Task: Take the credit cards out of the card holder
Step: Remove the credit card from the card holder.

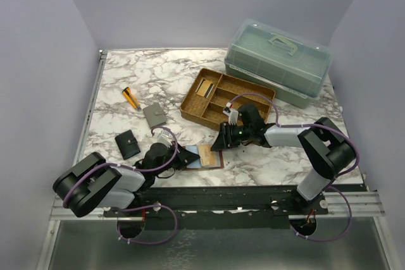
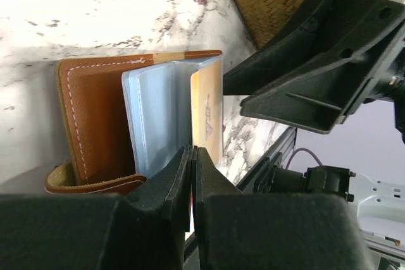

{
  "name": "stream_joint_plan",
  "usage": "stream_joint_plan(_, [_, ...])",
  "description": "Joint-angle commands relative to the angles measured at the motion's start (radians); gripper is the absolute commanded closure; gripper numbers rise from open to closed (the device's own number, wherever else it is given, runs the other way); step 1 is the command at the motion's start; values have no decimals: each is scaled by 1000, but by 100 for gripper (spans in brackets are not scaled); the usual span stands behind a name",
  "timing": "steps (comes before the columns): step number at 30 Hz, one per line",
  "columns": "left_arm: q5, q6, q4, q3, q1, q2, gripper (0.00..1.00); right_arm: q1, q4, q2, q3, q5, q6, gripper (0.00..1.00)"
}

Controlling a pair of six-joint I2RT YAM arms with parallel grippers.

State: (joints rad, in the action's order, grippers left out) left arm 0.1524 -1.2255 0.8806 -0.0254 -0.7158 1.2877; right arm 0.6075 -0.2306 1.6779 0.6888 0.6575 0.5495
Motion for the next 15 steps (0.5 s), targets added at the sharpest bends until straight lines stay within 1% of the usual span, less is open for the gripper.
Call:
stream_joint_plan(1, [5,7,15,-12,-6,45,90,5,7,9,-9,-7,-4,56])
stream_joint_plan(7, [20,11,22,-21,-7,64,84,4,30,22,6,-21,-25,57])
stream_joint_plan(10, [22,16,23,-16,-6,44,80,4,38,22,13,-28,-36,60])
stream_joint_plan(15, [24,18,23,-5,-7,-2,77,3,48,16,17,-53,-53,63])
